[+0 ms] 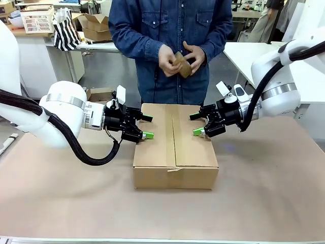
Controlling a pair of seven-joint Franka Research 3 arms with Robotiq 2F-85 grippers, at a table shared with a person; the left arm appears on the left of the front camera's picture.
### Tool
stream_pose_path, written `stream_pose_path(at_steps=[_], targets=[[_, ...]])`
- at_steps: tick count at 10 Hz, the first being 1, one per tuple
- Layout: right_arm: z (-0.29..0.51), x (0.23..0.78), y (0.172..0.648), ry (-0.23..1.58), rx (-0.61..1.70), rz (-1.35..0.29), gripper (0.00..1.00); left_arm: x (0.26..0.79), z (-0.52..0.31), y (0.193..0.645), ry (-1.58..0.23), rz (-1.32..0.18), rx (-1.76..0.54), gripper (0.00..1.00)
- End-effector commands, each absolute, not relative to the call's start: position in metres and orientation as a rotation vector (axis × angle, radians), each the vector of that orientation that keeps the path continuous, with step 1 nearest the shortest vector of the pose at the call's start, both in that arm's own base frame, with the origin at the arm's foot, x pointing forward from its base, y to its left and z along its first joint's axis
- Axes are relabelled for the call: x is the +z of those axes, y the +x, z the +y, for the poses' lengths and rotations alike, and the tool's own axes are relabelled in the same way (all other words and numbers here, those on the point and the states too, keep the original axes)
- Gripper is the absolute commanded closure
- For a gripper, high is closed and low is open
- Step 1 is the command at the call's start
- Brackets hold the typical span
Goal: Pack the gift set into the box.
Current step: Press and hold the closed box until the human finishes sealing it.
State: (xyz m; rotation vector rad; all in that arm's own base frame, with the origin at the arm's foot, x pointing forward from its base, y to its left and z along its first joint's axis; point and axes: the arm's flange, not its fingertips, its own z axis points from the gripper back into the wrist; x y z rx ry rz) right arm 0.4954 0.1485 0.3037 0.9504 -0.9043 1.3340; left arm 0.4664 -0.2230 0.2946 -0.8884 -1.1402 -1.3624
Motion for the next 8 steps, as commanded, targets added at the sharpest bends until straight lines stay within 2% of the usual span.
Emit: stream_pose_path(at_steps=[1,8], targets=[[0.149,0.3024,0.4949,0.948,1.335,-0.902,0.0,0.2916,-0.2218,0.4646,-0.883,-1.14,-1.367,0.0],[0.149,0.3024,0.4949,0.948,1.335,-0.902,0.0,0.2916,-0.2218,0.4646,-0.883,-1.14,-1.367,0.0]])
